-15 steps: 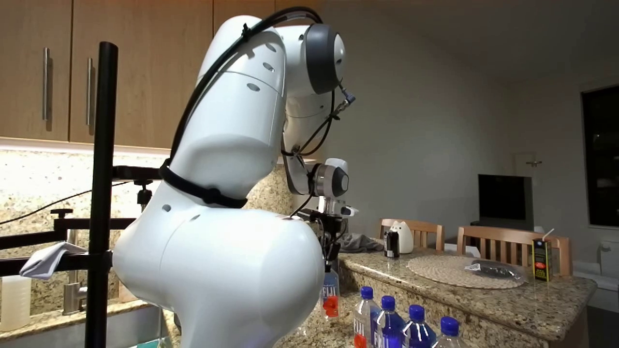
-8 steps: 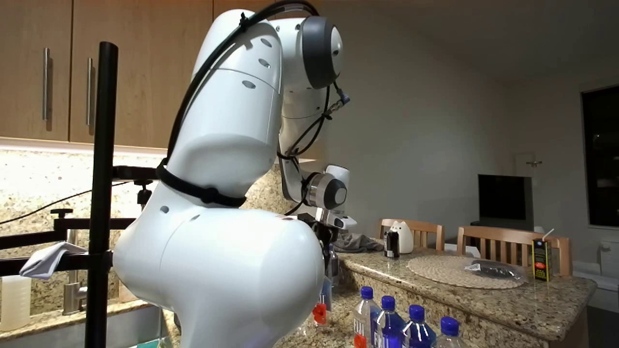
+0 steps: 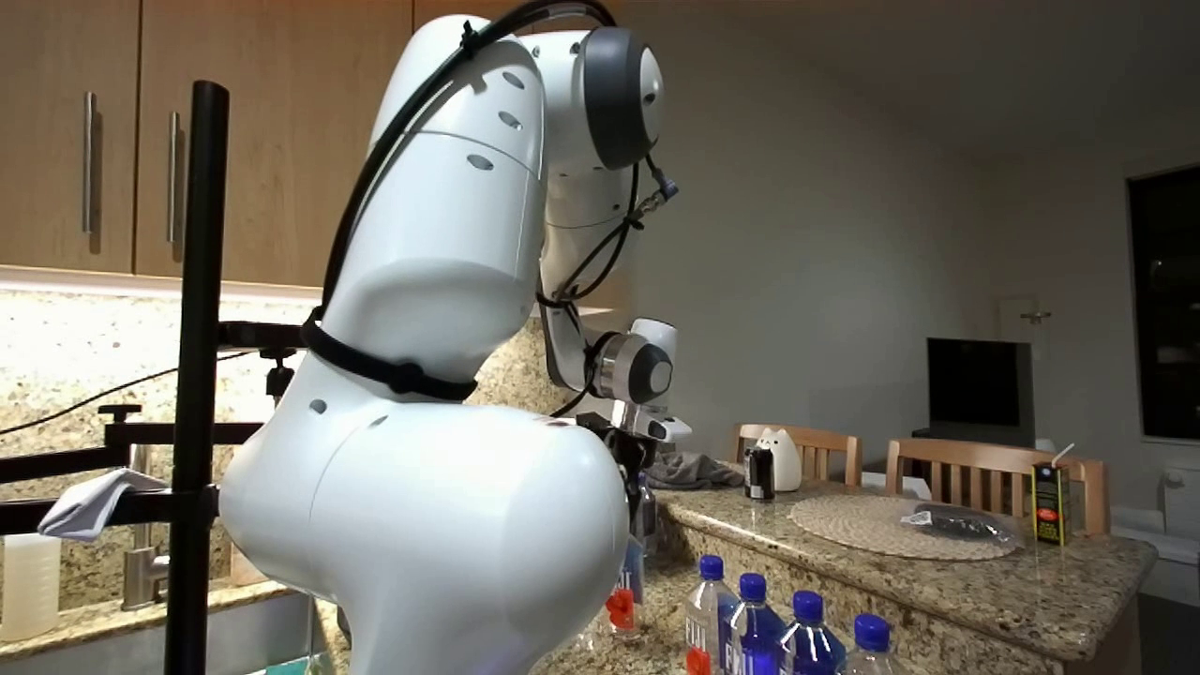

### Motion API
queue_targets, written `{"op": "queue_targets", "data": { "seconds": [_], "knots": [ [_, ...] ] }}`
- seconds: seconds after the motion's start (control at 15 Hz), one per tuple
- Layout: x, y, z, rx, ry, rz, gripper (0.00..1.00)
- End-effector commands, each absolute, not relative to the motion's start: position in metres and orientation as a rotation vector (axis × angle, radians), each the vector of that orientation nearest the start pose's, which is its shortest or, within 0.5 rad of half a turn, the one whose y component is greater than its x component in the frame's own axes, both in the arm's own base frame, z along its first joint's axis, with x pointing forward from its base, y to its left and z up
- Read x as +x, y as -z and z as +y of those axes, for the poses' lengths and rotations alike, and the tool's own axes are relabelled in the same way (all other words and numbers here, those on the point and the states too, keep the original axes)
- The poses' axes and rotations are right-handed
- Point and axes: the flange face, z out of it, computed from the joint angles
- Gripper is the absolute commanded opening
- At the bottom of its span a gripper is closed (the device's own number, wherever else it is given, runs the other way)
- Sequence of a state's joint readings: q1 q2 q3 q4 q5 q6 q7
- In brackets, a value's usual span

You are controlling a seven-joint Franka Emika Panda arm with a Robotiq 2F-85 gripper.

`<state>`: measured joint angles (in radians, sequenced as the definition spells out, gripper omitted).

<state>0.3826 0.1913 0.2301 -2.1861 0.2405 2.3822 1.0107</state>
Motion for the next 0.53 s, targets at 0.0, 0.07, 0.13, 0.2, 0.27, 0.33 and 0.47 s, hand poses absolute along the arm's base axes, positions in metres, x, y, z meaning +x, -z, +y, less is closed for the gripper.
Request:
{"op": "queue_targets", "data": {
  "seconds": [0.0,0.07,0.13,0.2,0.27,0.33,0.47],
  "knots": [
    [0.444,-0.311,0.304,-2.882,-0.255,0.931,0.14],
    [0.443,-0.313,0.3,-2.87,-0.278,0.948,0.14],
    [0.443,-0.315,0.295,-2.859,-0.288,0.975,0.14],
    [0.442,-0.317,0.29,-2.85,-0.287,1.012,0.14],
    [0.442,-0.319,0.283,-2.839,-0.281,1.056,0.14],
    [0.442,-0.319,0.275,-2.827,-0.262,1.121,0.14],
    [0.44,-0.317,0.261,-2.799,-0.243,1.247,0.14]
  ]
}}
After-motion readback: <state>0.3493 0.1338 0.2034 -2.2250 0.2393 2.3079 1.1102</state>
